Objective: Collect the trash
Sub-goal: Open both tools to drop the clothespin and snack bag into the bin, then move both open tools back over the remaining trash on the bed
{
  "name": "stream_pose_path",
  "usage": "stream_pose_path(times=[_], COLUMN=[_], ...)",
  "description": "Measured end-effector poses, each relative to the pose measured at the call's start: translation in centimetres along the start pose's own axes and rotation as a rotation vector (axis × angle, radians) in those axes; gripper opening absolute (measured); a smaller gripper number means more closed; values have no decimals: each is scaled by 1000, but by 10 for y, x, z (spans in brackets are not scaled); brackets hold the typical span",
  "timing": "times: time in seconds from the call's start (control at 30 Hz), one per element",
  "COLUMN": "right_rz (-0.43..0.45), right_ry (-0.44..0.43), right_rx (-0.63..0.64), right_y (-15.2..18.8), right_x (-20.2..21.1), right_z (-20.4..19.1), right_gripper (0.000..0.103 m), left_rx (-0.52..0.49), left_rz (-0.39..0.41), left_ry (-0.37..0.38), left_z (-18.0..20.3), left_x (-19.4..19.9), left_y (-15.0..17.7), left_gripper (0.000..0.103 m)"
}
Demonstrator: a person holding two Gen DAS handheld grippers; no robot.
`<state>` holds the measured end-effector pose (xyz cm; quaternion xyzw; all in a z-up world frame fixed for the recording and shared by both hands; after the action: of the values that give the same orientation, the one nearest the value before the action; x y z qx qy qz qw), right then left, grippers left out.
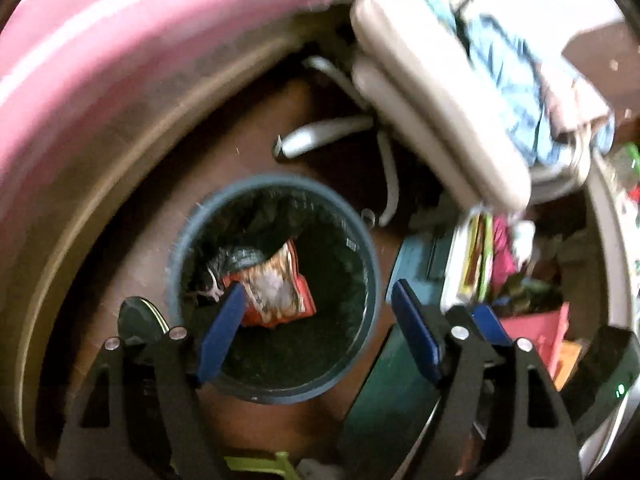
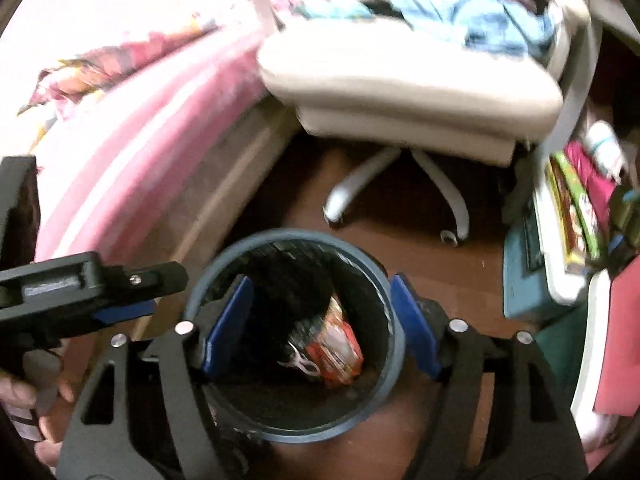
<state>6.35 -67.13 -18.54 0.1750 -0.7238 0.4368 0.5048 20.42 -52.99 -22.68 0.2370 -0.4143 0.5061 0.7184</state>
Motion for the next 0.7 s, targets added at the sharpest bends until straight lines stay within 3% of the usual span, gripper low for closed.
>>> stream_pose_path(times=[0.17,0.27,0.4,0.47,0.7], right_rz=[132,195,246,255,199], right_ry=[-74,-131,-227,-276,-428], right_rx=[70,144,245,280,410], right_y=[-19,-29,-38,-41,-32], right_x=[65,102,140,150,139], right_z=[-56,-104,-183,-221,-372], right_gripper=[83,85,86,88,89], left_rx=[62,108,147,167,258], left_rz=[216,323,464,526,663], left_ry=[101,166,192,185,-1], left_z=[-9,-30,-73,-100,-224], left_x=[91,152,234,269,353], left_y=[3,9,23,32,63], left_gripper=[84,85,88,89,89])
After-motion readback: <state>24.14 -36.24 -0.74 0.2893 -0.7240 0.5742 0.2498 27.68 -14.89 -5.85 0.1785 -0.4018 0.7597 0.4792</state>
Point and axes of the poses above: each gripper's, at about its wrist camera, not at the fingertips, and x roughly against the way its jaws point, z to its right, y to its underside, the point moved 5 cm from there along -x, roughly the way its jaws point, and after that the axes turned 10 degrees about -z, right-handed, at the moved point
